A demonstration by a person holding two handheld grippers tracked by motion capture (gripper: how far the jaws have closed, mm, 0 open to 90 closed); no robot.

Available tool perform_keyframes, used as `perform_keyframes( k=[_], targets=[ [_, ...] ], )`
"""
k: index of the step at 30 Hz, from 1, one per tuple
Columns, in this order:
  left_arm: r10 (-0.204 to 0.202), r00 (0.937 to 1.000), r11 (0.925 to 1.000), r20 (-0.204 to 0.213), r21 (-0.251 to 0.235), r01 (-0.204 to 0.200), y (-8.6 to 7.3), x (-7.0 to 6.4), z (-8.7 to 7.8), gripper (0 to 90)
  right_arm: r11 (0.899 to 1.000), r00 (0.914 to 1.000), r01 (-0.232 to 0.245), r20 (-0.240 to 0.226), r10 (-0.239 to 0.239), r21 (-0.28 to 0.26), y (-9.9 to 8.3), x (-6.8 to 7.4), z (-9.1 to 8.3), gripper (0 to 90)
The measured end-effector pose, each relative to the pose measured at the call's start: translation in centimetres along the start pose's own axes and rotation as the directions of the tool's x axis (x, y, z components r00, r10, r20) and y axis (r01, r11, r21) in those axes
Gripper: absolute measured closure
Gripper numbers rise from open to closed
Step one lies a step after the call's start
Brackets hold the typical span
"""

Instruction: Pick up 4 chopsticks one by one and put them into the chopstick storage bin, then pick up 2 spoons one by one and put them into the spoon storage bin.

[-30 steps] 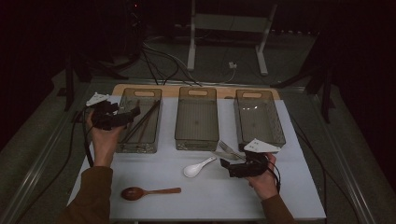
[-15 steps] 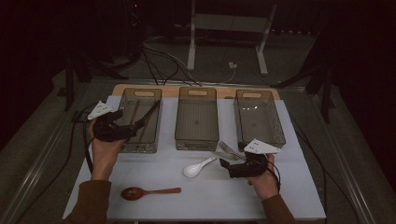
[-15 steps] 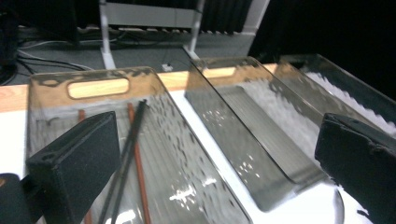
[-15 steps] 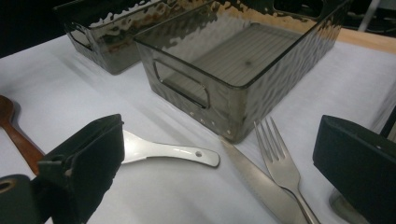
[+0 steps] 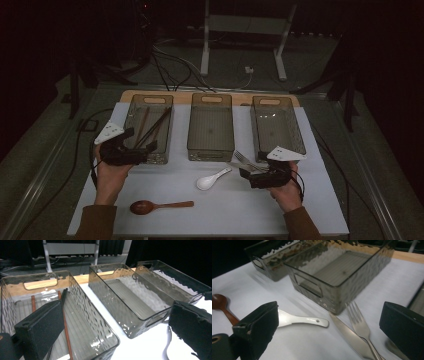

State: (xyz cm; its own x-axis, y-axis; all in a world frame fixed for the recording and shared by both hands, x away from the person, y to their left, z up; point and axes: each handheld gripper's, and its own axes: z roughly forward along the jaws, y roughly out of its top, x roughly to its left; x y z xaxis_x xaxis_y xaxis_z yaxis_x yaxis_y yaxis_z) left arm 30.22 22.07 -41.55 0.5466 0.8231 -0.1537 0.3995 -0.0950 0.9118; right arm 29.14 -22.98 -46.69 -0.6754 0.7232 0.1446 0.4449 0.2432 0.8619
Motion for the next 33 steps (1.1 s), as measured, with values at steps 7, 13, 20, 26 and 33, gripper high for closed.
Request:
perform_keyframes(
  k=[7, 13, 20, 26, 33],
  targets=[
    [0.036, 0.9986, 0.9993, 0.038, -0.008, -0.035, -0.7, -1.2, -0.7, 1.3, 1.000, 0.9993, 0.000, 0.038, 0.000, 0.004, -0.1, -0.8, -0.6, 2.8],
    [0.044, 0.9979, 0.9990, 0.047, 0.001, -0.044, -1.5, -1.7, -1.0, 1.3, 1.000, 0.9984, 0.002, 0.056, -0.002, -0.004, -0.2, -1.5, -1.4, 2.8],
    [0.025, 0.9986, 0.9986, 0.048, 0.047, -0.027, -2.5, -1.3, -1.2, 1.4, 1.000, 0.9983, -0.003, 0.058, 0.004, -0.020, -0.4, -2.4, -2.4, 1.6],
    [0.040, 0.9977, 0.9955, 0.054, 0.084, -0.044, -3.6, -1.2, -1.7, 1.3, 0.999, 0.9969, -0.018, 0.076, 0.020, -0.037, -0.8, -3.2, -3.3, 1.6],
    [0.057, 0.9946, 0.9902, 0.087, 0.122, -0.067, -4.8, -1.4, -2.0, 1.4, 0.998, 0.9951, -0.030, 0.092, 0.034, -0.047, -1.6, -3.9, -3.9, 1.6]
  ],
)
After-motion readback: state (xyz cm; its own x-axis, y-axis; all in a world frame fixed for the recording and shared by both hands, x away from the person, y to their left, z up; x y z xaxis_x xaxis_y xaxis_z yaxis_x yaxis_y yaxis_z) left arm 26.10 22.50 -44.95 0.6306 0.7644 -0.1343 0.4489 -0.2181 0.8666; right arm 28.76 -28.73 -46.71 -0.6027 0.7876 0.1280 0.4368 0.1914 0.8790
